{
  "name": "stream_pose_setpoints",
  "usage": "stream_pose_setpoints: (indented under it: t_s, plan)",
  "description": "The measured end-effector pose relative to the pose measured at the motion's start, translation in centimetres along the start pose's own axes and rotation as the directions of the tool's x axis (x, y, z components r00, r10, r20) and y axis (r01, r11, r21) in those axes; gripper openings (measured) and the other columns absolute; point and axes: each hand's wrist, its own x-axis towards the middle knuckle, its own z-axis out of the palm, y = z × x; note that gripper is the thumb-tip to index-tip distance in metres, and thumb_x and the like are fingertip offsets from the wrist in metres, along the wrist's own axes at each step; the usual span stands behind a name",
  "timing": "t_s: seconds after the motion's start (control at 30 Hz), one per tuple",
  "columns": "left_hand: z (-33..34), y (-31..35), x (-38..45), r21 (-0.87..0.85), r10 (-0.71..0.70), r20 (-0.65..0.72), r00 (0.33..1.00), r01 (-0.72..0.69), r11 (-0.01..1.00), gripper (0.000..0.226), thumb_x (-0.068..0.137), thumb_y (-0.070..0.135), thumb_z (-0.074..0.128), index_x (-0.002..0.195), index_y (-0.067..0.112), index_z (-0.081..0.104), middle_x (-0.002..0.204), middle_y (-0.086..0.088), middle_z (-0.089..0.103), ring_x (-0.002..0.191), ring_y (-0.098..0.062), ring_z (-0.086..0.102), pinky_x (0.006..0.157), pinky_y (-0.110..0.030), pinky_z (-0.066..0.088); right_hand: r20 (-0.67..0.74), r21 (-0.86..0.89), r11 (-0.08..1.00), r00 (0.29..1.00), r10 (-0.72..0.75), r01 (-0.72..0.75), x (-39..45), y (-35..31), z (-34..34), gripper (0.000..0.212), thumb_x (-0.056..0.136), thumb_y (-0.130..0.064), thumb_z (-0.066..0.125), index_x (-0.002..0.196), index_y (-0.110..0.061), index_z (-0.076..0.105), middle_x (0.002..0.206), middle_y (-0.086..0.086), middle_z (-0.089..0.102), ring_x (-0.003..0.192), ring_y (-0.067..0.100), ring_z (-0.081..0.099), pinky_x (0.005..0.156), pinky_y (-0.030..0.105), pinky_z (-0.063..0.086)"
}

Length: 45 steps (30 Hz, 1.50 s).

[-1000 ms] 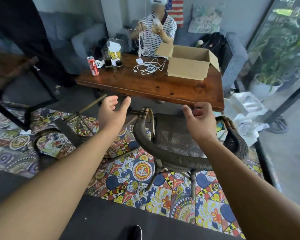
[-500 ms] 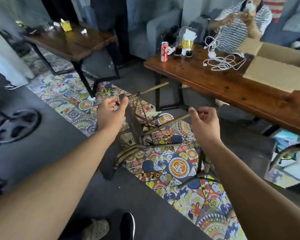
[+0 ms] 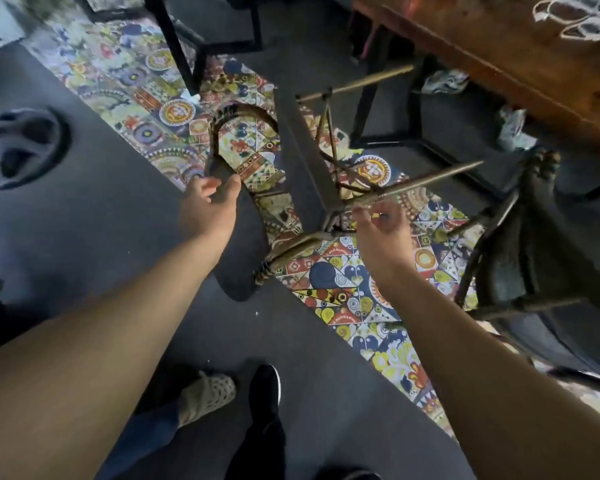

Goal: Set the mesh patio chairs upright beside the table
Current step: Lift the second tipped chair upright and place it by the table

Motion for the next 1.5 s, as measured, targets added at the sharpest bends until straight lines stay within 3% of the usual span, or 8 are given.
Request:
stream_pose_setpoints:
  t_s: [0.23,0.4,0.67,0.77,1.0,1.17,1.3,1.5]
  plan:
    - [5.3,-12.1,6.5,-0.017,-0.091,-0.007,0.996,0.091,0.996,0.038,0.081,0.060,0.065,0.100,0.028,0.059,0.117,0.004,0.069,0.106,-0.015,0.066,0.095,-0.034,0.051,0.005,0.010,0.996,0.996,0.090,-0.090,3.4,9.2,12.4,0.041,0.096,-0.049,0.063,0.124,-0.020,0.056,0.097,-0.003,0.065,0.081,0.013,0.062,0.084,0.037,0.049]
    - [8.0,-23.5,10.1,-0.094,-0.217,-0.110,0.970,0.207,0.974,0.044,0.087,0.051,0.066,0.112,0.016,0.064,0.117,0.000,0.069,0.108,-0.018,0.065,0.098,-0.035,0.049,-0.100,0.051,0.998,0.995,-0.028,0.033,2.6,18.3,20.0,0.014,0.101,-0.041,0.048,0.090,-0.033,0.049,0.089,-0.009,0.059,0.080,-0.007,0.057,0.071,0.021,0.042]
    - [10.2,-36.2,16.1,-0.180,-0.349,-0.209,0.914,0.315,0.932,0.048,0.091,0.051,0.061,0.124,0.016,0.063,0.124,0.004,0.065,0.113,-0.016,0.062,0.089,-0.019,0.042,-0.078,0.030,0.981,0.979,-0.188,0.191,4.3,31.2,26.4,0.050,0.077,-0.039,0.040,0.113,-0.007,0.054,0.105,0.017,0.063,0.093,0.024,0.056,0.086,0.040,0.049]
    - [11.3,-39.2,18.6,-0.202,-0.314,-0.186,0.931,0.277,0.939,0.037,0.085,0.051,0.068,0.108,0.022,0.068,0.111,0.009,0.069,0.106,-0.013,0.065,0.096,-0.026,0.049,0.012,0.066,0.963,0.965,-0.263,0.262,5.4,33.6,29.2,0.056,0.074,-0.040,0.046,0.119,-0.007,0.054,0.106,0.016,0.063,0.091,0.008,0.060,0.082,0.020,0.048]
    - [13.0,-42.5,23.1,-0.277,-0.265,-0.084,0.961,0.233,0.932,0.045,0.076,0.052,0.077,0.110,0.022,0.073,0.103,0.008,0.072,0.093,-0.010,0.065,0.077,-0.020,0.045,0.045,0.210,0.919,0.935,-0.351,0.334,5.5,35.7,35.6,0.065,0.078,-0.052,0.068,0.135,-0.027,0.047,0.127,0.008,0.063,0.118,0.024,0.063,0.103,0.048,0.051]
    - [13.8,-45.0,24.4,-0.313,-0.328,0.050,0.943,0.327,0.892,0.049,0.083,0.051,0.073,0.119,0.018,0.071,0.115,-0.004,0.069,0.111,-0.018,0.064,0.095,-0.032,0.047,-0.012,0.356,0.864,0.926,-0.377,0.357,6.4,35.6,38.3,0.064,0.085,-0.038,0.081,0.140,-0.040,0.048,0.131,-0.015,0.068,0.115,-0.006,0.067,0.095,0.015,0.053]
    - [14.8,-46.9,24.9,-0.393,-0.359,0.158,0.920,0.392,0.832,0.052,0.089,0.045,0.070,0.129,0.013,0.064,0.107,0.002,0.054,0.100,-0.013,0.053,0.087,-0.028,0.040,-0.065,0.372,0.873,0.947,-0.314,0.315,7.6,36.0,39.4,0.069,0.081,-0.049,0.073,0.143,-0.028,0.052,0.135,0.003,0.068,0.126,0.013,0.066,0.110,0.046,0.051]
    - [16.9,-48.2,25.1,-0.356,-0.401,0.318,0.859,0.500,0.789,0.059,0.088,0.046,0.070,0.127,0.004,0.060,0.119,-0.002,0.064,0.073,-0.014,0.061,0.048,-0.021,0.053,-0.107,0.416,0.855,0.950,-0.294,0.311,8.7,36.0,39.8,0.048,0.086,-0.034,0.073,0.131,-0.023,0.057,0.127,0.007,0.070,0.119,0.016,0.069,0.107,0.050,0.053]
